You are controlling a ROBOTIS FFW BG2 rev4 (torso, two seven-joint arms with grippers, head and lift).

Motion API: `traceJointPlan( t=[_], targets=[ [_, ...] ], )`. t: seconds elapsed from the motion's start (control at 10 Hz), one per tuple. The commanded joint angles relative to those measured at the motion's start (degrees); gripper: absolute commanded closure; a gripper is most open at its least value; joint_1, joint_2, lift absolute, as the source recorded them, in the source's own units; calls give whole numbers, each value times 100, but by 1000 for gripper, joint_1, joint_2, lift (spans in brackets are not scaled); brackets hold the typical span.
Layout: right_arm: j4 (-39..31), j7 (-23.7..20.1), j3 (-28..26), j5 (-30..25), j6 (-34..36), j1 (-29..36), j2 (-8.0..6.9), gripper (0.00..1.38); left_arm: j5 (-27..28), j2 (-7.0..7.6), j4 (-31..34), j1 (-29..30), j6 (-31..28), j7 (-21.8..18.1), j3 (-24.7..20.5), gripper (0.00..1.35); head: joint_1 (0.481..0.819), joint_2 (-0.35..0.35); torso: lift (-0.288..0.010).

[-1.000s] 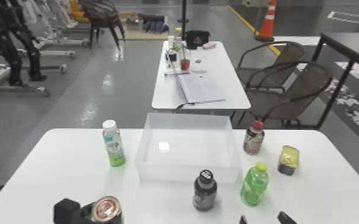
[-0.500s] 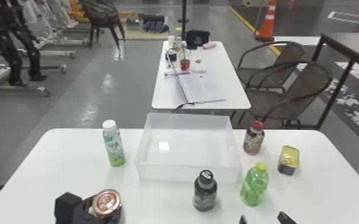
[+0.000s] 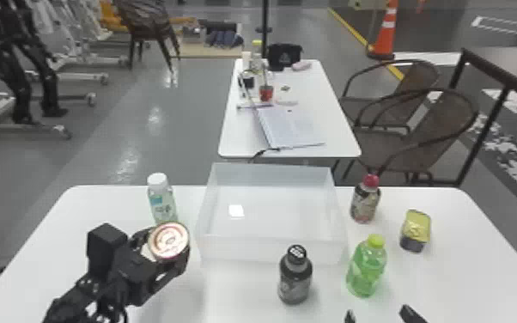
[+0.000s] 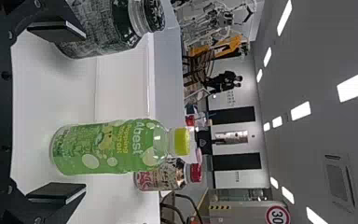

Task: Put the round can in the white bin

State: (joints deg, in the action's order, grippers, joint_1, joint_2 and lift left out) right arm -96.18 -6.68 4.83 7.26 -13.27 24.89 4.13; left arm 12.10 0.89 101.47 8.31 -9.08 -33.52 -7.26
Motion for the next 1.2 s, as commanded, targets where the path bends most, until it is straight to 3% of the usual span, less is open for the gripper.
traceJointPlan(
  t=[0.0,0.1,0.2,0.5,1.0,1.1],
  targets=[
    [12,0,9,3,0,-19,0,154,-208,253,4,-269,-59,4,242,794,549,0,-100],
    [29,0,35,3,0,-46,0,154,-296,420,-101,-506,-77,-14,453,794,549,0,-100],
    [38,0,44,12,0,-54,0,154,-314,499,-391,-831,-42,-146,734,794,549,0,-100],
    [82,-9,79,12,0,-116,0,154,-446,587,-1402,-1622,275,-383,1332,794,549,0,-100],
    [117,-18,106,12,0,-151,-9,154,-129,420,-3274,-2650,908,-647,1464,792,549,0,-100],
    [117,-26,106,12,0,-151,-9,154,-68,420,-3327,-2686,1013,-620,1473,633,549,0,-100]
  ],
)
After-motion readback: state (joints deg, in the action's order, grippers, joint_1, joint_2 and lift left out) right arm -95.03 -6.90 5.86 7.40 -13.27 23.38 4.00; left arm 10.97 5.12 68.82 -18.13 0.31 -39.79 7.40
